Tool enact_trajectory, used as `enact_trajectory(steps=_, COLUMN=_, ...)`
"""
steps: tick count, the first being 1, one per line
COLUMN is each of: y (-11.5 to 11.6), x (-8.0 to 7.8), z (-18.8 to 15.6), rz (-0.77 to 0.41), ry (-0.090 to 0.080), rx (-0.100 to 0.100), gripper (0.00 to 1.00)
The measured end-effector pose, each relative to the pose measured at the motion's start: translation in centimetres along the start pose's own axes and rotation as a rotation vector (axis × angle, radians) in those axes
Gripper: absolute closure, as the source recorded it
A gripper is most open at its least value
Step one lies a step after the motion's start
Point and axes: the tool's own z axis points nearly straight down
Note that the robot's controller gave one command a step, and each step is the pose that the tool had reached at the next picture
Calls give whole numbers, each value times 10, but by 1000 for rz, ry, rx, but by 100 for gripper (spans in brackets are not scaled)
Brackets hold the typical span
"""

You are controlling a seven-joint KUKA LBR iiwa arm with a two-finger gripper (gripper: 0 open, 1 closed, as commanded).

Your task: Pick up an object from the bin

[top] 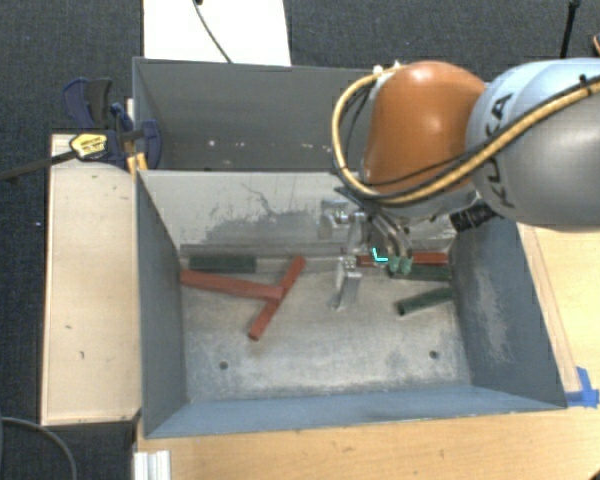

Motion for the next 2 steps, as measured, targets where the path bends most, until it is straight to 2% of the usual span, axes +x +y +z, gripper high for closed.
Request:
enact_trajectory(steps=1, y=6, x=-5, z=130, rz=-283, ry=-3, rx=0, gripper=0)
enact_trajectory(steps=2, y=79, x=-21, z=126, rz=-293, ry=-11, rx=-3, gripper=0)
